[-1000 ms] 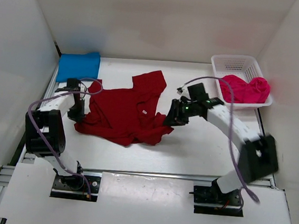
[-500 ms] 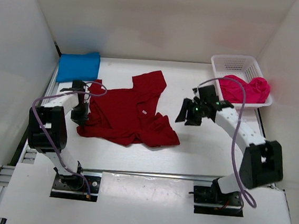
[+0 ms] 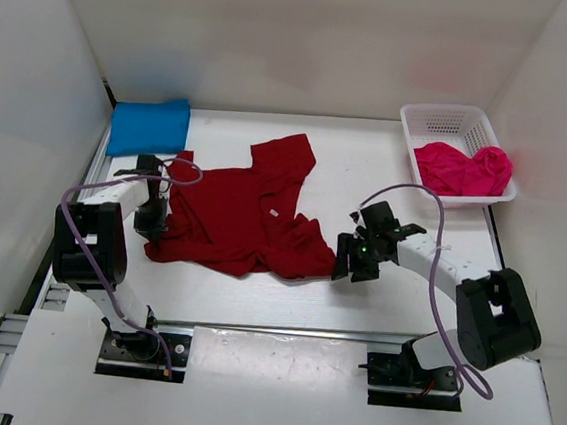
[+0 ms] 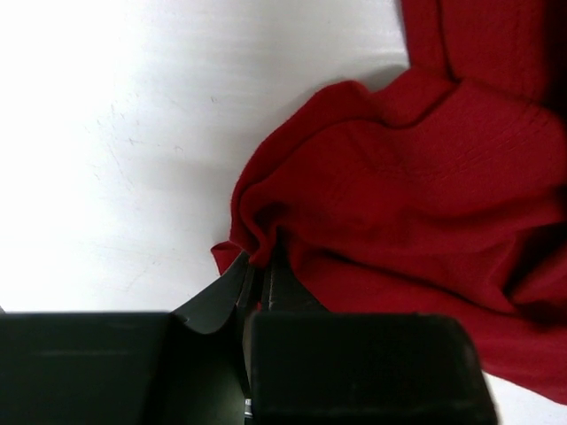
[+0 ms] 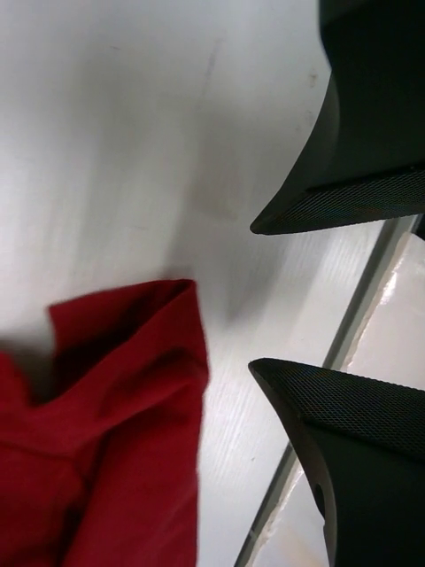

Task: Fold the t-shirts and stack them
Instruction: Flatten out the tshirt

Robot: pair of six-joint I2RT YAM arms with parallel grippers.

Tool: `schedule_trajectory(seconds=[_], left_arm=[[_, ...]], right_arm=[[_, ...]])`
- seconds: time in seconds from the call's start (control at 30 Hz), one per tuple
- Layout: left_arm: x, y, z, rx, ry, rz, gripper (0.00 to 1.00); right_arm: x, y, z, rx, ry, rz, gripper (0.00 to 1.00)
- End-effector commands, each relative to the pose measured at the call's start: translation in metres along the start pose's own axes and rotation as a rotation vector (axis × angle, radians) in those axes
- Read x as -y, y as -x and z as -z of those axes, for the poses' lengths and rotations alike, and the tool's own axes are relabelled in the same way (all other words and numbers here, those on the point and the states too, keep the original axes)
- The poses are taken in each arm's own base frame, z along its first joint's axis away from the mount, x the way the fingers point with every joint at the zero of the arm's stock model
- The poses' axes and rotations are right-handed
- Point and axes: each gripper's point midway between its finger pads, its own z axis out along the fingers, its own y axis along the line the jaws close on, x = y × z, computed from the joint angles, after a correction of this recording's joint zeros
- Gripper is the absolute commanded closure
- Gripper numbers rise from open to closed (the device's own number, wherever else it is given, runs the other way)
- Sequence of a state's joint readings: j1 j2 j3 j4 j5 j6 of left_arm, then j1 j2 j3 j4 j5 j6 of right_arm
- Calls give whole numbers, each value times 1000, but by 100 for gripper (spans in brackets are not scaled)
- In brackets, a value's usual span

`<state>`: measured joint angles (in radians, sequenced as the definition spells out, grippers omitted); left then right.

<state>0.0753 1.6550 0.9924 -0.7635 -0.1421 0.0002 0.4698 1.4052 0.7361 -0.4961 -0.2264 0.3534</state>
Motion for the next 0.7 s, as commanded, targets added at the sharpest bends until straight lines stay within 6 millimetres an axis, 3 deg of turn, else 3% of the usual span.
schedule_trajectory(seconds=[0.0,0.1,0.3,0.43,0.53,0.57,0.67], left_arm=[[-2,1,13,44,7,2,90],[-2,-5,11,34,7,0,90],[-6,-18,10,20,18,8,90],[-8,-15,12,37,20,19,90],[-13,-19,10,25,24,36,90],[-13,-19,10,25,24,36,90],[-17,-20,9,23,35,46,90]], right_arm=[[-7,30,-5,65,20,59,37],[2,37,-14,64,-25,73,36],[-9,43,-27,40,41,96,37],[-24,41,-28,21,128,91,57],[-24,38,-30,20,143,93,71],[-24,38,-30,31,147,97,81],[-29,36,-25,37,169,94,100]])
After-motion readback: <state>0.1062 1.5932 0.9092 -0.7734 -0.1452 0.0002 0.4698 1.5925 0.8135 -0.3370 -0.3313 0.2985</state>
